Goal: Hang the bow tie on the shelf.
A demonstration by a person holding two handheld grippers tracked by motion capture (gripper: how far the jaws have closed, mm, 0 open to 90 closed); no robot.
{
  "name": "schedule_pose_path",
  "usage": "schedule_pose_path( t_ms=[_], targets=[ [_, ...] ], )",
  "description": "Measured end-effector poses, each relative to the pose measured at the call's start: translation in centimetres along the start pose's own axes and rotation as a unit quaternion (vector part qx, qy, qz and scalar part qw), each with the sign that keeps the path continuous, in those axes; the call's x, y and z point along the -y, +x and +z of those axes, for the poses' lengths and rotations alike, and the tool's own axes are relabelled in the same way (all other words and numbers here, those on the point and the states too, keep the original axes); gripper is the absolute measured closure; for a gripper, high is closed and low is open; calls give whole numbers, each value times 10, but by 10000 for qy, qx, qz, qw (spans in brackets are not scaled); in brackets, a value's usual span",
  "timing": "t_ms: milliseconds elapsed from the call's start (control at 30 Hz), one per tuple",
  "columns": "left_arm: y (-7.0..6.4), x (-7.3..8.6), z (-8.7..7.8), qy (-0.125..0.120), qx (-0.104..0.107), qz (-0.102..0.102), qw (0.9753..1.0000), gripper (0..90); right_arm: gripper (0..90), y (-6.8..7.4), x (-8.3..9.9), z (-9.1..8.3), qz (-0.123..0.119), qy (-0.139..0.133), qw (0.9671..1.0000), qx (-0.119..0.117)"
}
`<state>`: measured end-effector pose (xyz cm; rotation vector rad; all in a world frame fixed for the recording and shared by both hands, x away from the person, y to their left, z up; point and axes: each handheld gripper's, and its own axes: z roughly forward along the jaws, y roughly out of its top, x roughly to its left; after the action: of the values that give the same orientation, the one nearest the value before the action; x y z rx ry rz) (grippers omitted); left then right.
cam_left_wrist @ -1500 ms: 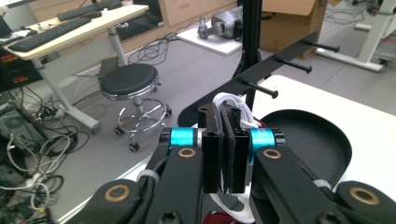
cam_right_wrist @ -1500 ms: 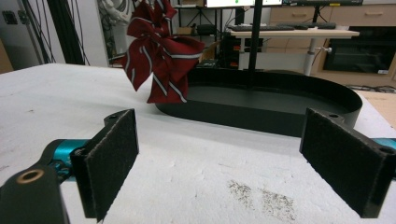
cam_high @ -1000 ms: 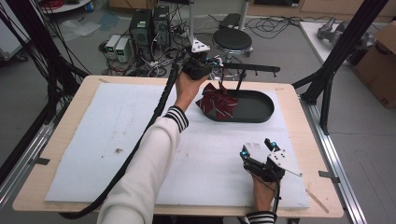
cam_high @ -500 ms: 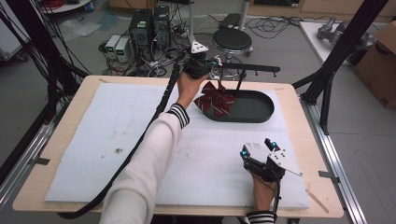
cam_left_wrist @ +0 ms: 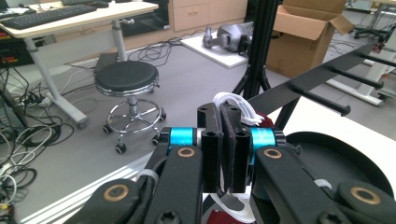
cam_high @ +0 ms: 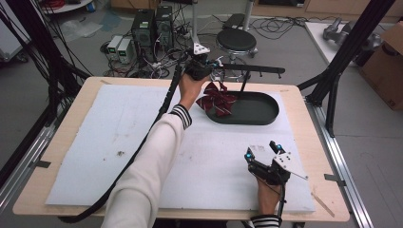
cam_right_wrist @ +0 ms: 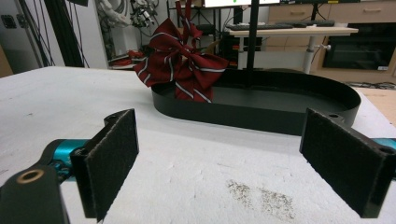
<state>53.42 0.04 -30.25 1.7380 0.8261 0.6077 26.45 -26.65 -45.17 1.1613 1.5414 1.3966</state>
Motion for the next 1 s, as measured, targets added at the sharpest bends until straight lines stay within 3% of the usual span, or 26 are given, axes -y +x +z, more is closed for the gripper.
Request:
schedule_pose_path(
  t_ms=[133,300,433,567,667,833,1000],
  targets=[
    [3,2,2,101,-145,9,9998,741,108,0,0,-1,-10,-34,10000,-17],
    [4,7,-2,114,-243,-73,9996,536,108,0,0,0,-6,-35,10000,-7],
    [5,13,-3,221,-368,2,9991,421,107,0,0,0,-32,-29,10000,3],
    [7,16,-6,284,-324,184,9989,250,107,0,0,0,-13,-31,10000,-7],
    [9,18,-11,237,-315,258,9989,197,107,1,0,-1,-38,-33,10000,20],
    [16,26,-28,115,-115,430,9989,131,107,1,0,-1,-35,-58,10000,21],
    [23,45,-56,-193,89,225,9995,133,107,1,0,-1,-57,-50,10000,6]
  ],
)
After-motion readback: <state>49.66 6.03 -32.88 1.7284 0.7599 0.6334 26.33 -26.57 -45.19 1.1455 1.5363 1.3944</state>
